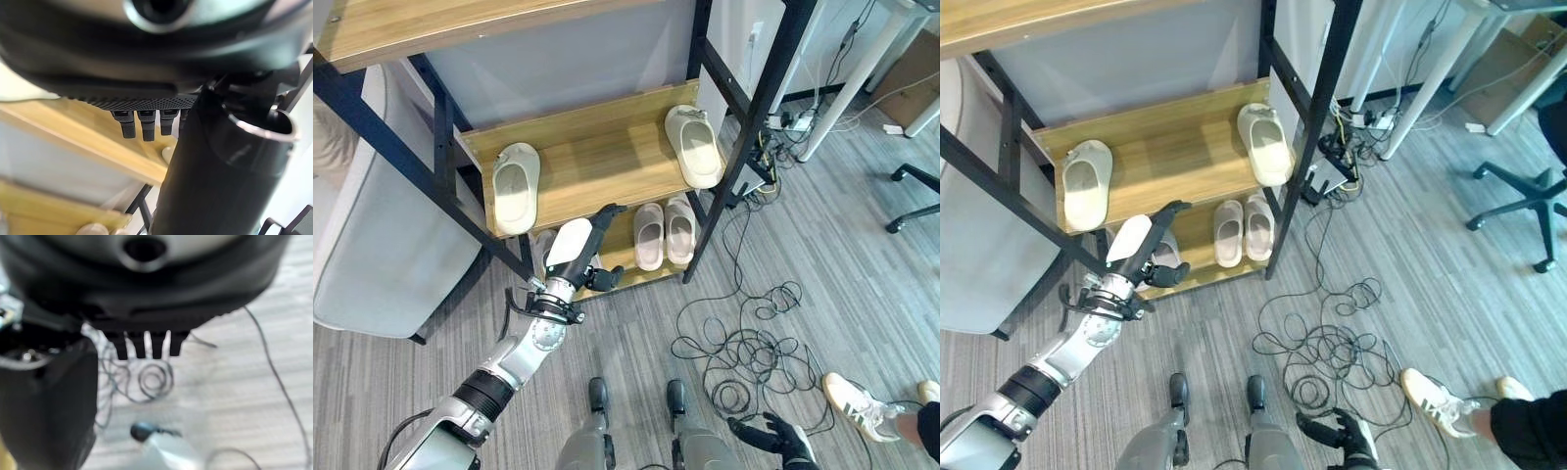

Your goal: Arrange the slippers neatly on the shoe rack.

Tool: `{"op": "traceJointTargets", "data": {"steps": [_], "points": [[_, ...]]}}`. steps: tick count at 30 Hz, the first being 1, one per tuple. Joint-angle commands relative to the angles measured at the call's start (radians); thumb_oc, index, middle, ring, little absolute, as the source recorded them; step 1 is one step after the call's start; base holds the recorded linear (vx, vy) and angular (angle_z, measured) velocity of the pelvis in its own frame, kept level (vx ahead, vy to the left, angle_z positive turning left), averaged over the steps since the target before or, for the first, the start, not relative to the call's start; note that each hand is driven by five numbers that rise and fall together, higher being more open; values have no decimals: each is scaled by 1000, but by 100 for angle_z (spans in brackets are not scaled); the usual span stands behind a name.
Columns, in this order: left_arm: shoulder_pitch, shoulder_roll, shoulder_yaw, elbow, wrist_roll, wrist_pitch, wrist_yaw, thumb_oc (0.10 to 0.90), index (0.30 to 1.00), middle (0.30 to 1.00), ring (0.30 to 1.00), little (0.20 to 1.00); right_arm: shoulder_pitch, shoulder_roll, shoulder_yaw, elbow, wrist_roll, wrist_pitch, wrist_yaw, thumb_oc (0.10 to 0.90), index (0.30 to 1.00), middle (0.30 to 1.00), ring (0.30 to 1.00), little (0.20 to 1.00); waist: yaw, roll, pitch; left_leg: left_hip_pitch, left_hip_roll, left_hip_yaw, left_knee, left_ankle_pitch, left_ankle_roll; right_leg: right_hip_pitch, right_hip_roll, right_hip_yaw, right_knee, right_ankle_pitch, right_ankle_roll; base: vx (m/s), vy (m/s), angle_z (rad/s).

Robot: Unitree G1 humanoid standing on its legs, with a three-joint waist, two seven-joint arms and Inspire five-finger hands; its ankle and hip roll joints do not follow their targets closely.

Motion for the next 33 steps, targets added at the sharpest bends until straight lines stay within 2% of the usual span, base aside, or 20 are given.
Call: {"op": "traceJointTargets", "data": {"steps": [1,3,4,5,6,7,8,10,13,14,15,16,17,19,26,33], "points": [[-67,9,85,-90,8,-57,35,800,900,900,900,900,47,-44,27,-32,-11,-10,7,800,900,900,900,900,-4,-25,-127,-119,-10,-24,126,-108,47,169,-25,1,55,-286,65,180,188,-34],[-64,13,86,-96,9,-55,32,800,900,900,900,900,41,-39,26,-31,-12,-9,8,800,900,900,900,900,-2,-28,-131,-112,-20,-22,127,-121,58,155,-30,4,93,-285,77,79,94,-33],[-64,19,90,-111,11,-51,30,800,900,900,900,900,37,-40,26,-39,-15,-7,11,800,900,900,900,900,-5,-27,-127,-101,-25,-24,126,-132,69,129,-30,9,151,-273,92,45,143,-19],[-67,25,96,-115,12,-51,39,800,900,900,900,900,23,-42,29,-53,-17,-7,14,800,900,900,900,900,-19,-14,-107,-80,-24,-19,125,-144,85,61,-26,17,274,-235,120,38,142,-18],[-68,25,96,-115,12,-51,39,800,900,900,900,900,21,-43,29,-53,-17,-7,14,800,900,900,900,900,-17,-15,-109,-84,-25,-16,126,-144,85,50,-26,21,287,-240,120,-3,164,-26],[-73,27,108,-121,14,-50,54,800,900,900,900,900,4,-37,31,-50,-20,-2,11,800,900,900,900,900,-35,5,-81,-53,-23,-10,119,-155,94,-33,-37,16,365,-194,135,-18,72,-26],[-73,27,109,-121,14,-50,54,800,900,900,900,900,3,-38,31,-50,-20,-1,11,800,900,900,900,900,-34,4,-80,-52,-24,-9,118,-155,94,-36,-38,18,369,-196,135,96,85,-29],[-77,24,127,-125,26,-58,63,800,900,900,900,900,11,-43,20,-63,-24,-3,13,800,900,900,900,900,-51,29,-73,1,-26,-7,91,-178,82,-64,-79,13,251,-202,121,205,-7,-10],[-67,18,150,-124,34,-54,80,800,900,900,900,900,26,-56,-1,-69,-23,-1,10,800,900,900,900,900,-85,43,-68,49,-41,-29,77,-206,65,-114,-118,58,61,-135,129,220,-73,-7],[-69,17,152,-121,27,-58,84,800,900,900,900,900,30,-57,-9,-61,-25,3,7,800,900,900,900,900,-86,39,-74,53,-52,-41,85,-217,61,-85,-132,58,15,-126,136,149,-56,27],[-70,17,151,-121,27,-58,84,800,900,900,900,900,30,-56,-10,-61,-25,2,7,800,900,900,900,900,-88,39,-73,53,-54,-44,87,-217,62,-80,-135,55,8,-123,138,146,-79,39],[-77,7,156,-94,27,-55,89,800,900,900,900,900,41,-54,-9,-55,-26,10,17,800,900,900,900,900,-91,26,-91,70,-65,-51,87,-230,60,-61,-139,71,-7,-100,155,138,-80,61],[-79,2,164,-78,25,-52,100,800,900,900,900,900,42,-58,-12,-49,-24,12,20,800,900,900,900,900,-93,27,-105,80,-56,-47,80,-229,55,-56,-135,66,-9,-87,158,138,-85,75],[-75,5,174,-65,19,-46,107,800,900,900,900,900,52,-65,-10,-47,-31,12,20,800,900,900,900,900,-90,29,-126,95,-50,-49,67,-225,48,-39,-129,58,-30,-74,152,147,-98,70],[-58,62,206,-24,72,-6,142,800,900,900,900,900,45,-67,10,-9,-52,15,20,800,900,900,900,900,-70,33,-166,148,-26,-82,16,-209,27,74,-112,-7,-115,-71,137,157,-97,5],[-19,106,277,-10,136,44,183,800,900,900,900,900,57,-59,1,3,-50,18,19,800,900,900,900,900,-57,38,-178,174,-19,-87,-18,-203,19,108,-101,-16,-135,-81,133,76,-21,6]]}}
